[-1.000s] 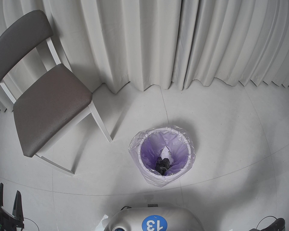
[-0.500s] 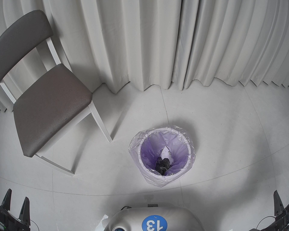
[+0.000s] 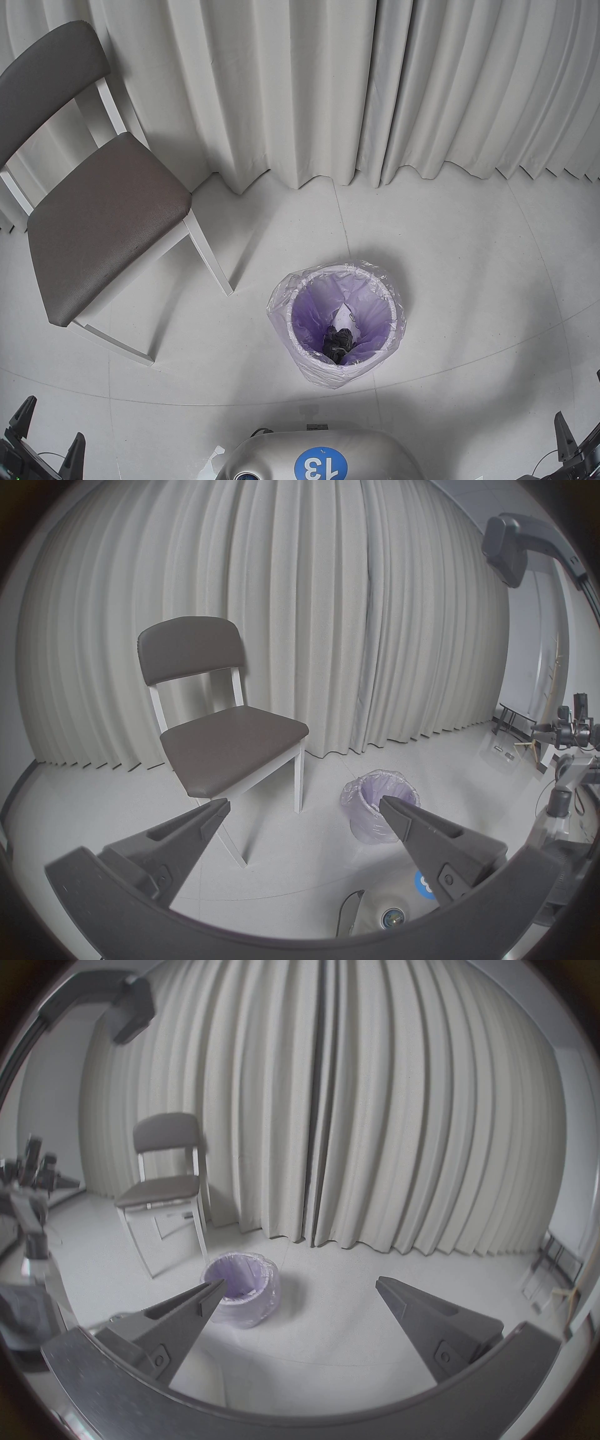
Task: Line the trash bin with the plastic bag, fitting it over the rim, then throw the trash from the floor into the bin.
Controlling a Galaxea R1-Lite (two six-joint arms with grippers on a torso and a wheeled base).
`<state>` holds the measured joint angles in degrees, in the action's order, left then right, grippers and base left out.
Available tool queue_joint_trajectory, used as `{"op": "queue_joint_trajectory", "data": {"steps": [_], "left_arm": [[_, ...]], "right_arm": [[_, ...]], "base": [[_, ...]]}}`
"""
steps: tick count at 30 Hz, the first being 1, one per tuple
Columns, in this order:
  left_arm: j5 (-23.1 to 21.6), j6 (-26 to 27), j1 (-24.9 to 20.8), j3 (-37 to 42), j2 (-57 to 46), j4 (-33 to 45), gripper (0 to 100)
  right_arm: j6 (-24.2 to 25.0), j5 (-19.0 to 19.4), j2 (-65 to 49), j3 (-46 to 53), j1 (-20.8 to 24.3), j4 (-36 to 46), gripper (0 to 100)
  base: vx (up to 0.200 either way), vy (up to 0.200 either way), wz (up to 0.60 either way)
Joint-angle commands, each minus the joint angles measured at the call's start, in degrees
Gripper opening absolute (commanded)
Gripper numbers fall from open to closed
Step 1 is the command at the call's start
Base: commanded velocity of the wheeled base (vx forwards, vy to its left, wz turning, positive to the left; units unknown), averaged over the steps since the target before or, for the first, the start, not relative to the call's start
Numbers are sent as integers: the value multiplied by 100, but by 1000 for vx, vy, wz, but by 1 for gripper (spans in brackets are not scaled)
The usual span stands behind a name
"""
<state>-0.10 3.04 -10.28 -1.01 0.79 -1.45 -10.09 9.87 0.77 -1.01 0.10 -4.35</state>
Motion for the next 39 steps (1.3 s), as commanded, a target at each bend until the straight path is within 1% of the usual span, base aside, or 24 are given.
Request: {"op": "queue_joint_trajectory", "data": {"steps": [1, 3, 7, 8, 10, 12, 14, 15, 20, 22, 25, 28, 39], "left_arm": [[-113, 101, -1, 101, -79, 84, 100], [-61, -84, -1, 101, -79, 110, 100], [124, -260, -1, 101, -79, 119, 100], [177, -304, -1, 101, -79, 119, 100], [177, -312, 8, 101, -79, 119, 100], [186, -304, 8, 101, -79, 119, 100], [186, -312, -1, 101, -79, 119, 100], [177, -312, -1, 101, -79, 119, 100], [142, -374, -9, 92, -79, 119, 100], [150, -400, -9, 92, -79, 119, 100], [159, -347, -1, 101, -79, 119, 100], [194, -365, -1, 101, -79, 119, 100], [177, -330, -1, 101, -79, 119, 100]], "right_arm": [[-406, 32, -77, 101, -1, 66, 100], [-344, 15, -77, 84, -1, 119, 100], [-19, -223, -77, 57, -1, 224, 100], [227, -504, -77, 75, -1, 215, 100], [508, -741, -77, 92, -1, 251, 100], [763, -891, -77, 101, -1, 382, 100], [1220, -1014, -77, 101, -1, 426, 100], [1273, -1023, -77, 101, -1, 418, 100], [1229, -1031, -77, 101, -1, 418, 100], [1264, -1128, -77, 101, -1, 418, 100], [1212, -1172, -77, 101, -1, 418, 100], [930, -1137, -77, 101, -1, 453, 100], [1053, -1110, -77, 101, 8, 435, 100]], "base": [[0, 0, 0], [0, 0, 0], [0, 0, 0], [0, 0, 0], [0, 0, 0], [0, 0, 0], [0, 0, 0], [0, 0, 0], [0, 0, 0], [0, 0, 0], [0, 0, 0], [0, 0, 0], [0, 0, 0]]}}
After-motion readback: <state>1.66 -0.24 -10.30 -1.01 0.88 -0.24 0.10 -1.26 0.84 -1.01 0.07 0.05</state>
